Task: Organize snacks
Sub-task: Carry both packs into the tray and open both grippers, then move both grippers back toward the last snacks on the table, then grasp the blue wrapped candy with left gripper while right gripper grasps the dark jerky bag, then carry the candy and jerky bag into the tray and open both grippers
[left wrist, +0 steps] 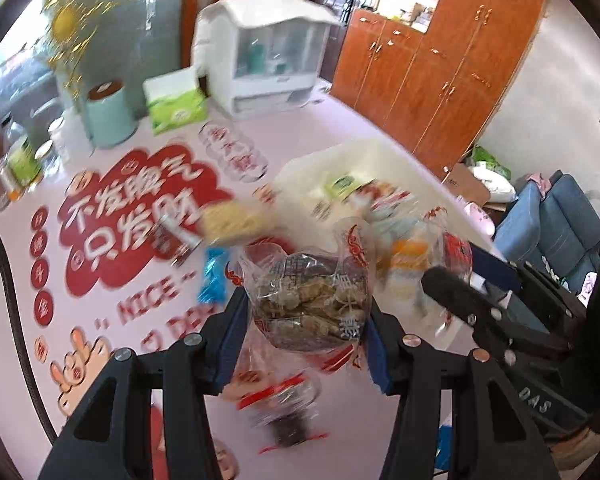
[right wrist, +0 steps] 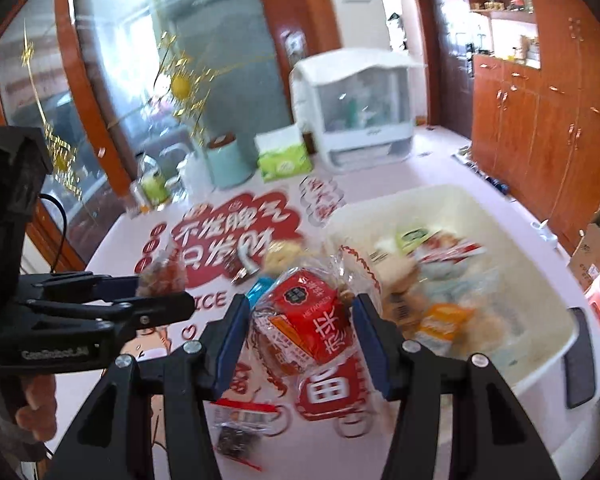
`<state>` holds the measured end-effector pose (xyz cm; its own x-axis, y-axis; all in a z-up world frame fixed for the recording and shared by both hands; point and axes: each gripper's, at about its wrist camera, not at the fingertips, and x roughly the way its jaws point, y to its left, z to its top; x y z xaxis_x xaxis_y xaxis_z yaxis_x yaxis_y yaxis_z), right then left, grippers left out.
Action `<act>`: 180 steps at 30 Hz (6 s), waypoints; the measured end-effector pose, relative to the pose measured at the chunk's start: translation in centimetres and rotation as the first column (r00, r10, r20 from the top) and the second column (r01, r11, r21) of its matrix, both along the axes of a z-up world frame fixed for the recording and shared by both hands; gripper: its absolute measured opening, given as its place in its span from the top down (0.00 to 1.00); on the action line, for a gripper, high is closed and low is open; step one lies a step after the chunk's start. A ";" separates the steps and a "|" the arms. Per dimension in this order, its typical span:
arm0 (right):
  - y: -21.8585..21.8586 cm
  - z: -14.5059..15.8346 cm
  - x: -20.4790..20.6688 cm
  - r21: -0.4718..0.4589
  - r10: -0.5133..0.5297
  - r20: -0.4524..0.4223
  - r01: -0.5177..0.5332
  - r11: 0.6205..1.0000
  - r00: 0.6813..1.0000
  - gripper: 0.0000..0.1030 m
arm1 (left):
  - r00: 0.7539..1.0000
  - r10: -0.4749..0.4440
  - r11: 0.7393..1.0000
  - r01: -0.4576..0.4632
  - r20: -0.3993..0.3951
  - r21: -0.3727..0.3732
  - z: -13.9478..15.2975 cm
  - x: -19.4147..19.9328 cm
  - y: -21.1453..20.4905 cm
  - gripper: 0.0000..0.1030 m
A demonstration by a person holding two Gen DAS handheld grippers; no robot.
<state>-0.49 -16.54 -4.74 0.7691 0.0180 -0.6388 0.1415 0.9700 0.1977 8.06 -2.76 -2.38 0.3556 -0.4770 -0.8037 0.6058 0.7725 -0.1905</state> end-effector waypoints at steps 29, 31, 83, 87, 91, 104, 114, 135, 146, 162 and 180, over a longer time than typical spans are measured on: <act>-17.2 1.8 1.6 -0.113 -0.001 -0.006 0.000 0.994 1.000 0.37 | 0.981 0.140 0.982 -0.154 0.133 0.107 1.4 2.1 -17.0 0.10; -17.4 1.6 1.4 -0.101 0.005 -0.007 -0.006 0.995 1.000 0.37 | 0.978 0.162 0.979 -0.176 0.133 0.103 1.5 1.9 -16.0 0.10; 8.8 -10.3 1.9 0.075 0.207 -0.345 -0.193 0.978 0.915 0.37 | 0.701 -0.704 0.498 0.601 -0.113 0.624 -14.3 9.1 0.3 0.09; 10.6 -14.0 1.7 0.099 0.207 -0.436 -0.182 0.978 0.876 0.37 | 0.664 -0.731 0.487 0.671 -0.160 0.559 -15.8 10.3 -0.2 0.09; 11.7 -16.6 1.5 0.127 0.191 -0.485 -0.148 0.981 0.853 0.36 | 0.704 -0.689 0.583 0.680 -0.172 0.445 -16.3 12.1 -1.5 0.09; 9.9 -15.9 -1.5 0.051 0.054 -0.425 -0.035 0.998 0.904 0.55 | 0.873 -0.448 0.774 0.487 -0.195 0.405 -20.3 15.1 -5.1 0.19; 7.5 -14.5 -1.9 0.059 -0.015 -0.374 0.041 0.997 0.927 0.56 | 0.901 -0.382 0.832 0.433 -0.208 0.347 -19.7 12.5 -2.5 0.74; 6.3 -5.1 -1.6 0.005 0.081 -0.144 -0.081 0.997 0.986 0.56 | 0.955 -0.271 0.961 0.276 -0.120 0.024 -3.2 3.4 2.4 0.75; -4.0 0.2 -0.4 0.029 0.086 0.003 -0.086 0.996 0.996 0.56 | 0.995 0.027 0.999 -0.030 -0.097 -0.031 0.8 4.1 -4.8 0.75; -19.1 3.4 4.9 0.041 0.114 0.054 -0.116 0.992 0.992 0.55 | 0.980 0.196 0.980 -0.196 -0.021 0.029 0.6 5.9 -17.5 0.74; -20.7 -1.6 11.1 0.118 0.149 -0.123 -0.134 0.984 0.981 0.51 | 0.943 0.331 0.931 -0.324 -0.017 0.165 -3.4 6.9 -16.5 0.19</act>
